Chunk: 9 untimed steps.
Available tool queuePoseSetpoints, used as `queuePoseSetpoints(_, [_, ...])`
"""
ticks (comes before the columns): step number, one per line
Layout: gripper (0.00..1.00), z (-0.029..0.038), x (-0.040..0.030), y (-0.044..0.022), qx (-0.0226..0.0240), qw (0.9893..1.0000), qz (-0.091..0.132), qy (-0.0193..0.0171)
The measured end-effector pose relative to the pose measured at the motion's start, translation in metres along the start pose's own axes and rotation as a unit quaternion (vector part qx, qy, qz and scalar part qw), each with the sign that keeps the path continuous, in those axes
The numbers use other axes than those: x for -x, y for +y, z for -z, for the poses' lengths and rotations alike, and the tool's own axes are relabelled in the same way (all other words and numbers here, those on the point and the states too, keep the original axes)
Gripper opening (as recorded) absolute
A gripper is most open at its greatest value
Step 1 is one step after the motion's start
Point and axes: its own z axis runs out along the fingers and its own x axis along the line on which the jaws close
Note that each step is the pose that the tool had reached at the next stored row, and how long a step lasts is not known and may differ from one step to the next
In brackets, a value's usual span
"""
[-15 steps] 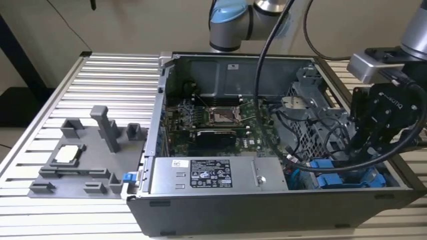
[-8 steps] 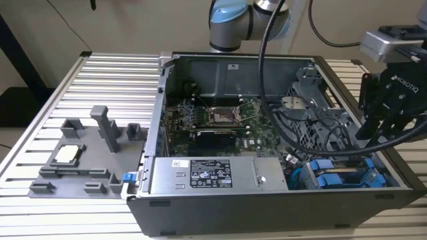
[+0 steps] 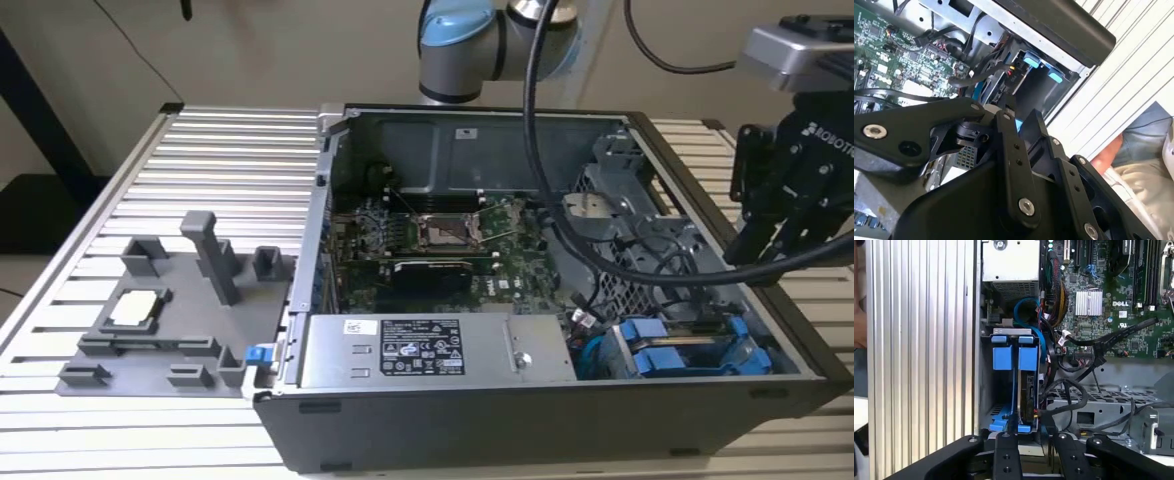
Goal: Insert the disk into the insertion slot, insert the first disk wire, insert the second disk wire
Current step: 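Insert the first disk wire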
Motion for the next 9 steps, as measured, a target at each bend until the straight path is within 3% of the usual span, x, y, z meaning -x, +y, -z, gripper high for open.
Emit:
queuePoseSetpoints(1, [0.33,0.0001,0.0000,0.0000,0.0000,1.0000,0.000,-0.0002])
queuePoseSetpoints(2, [0.33,0.0003,-0.0001,0.0000,-0.0001,1.0000,0.000,-0.0037])
queuePoseSetpoints(6, [0.33,0.0002,0.0000,0.0000,-0.0013,0.9992,0.000,-0.0396])
queuePoseSetpoints(9, [0.33,0.0002,0.0000,0.0000,-0.0023,0.9977,0.000,-0.0673])
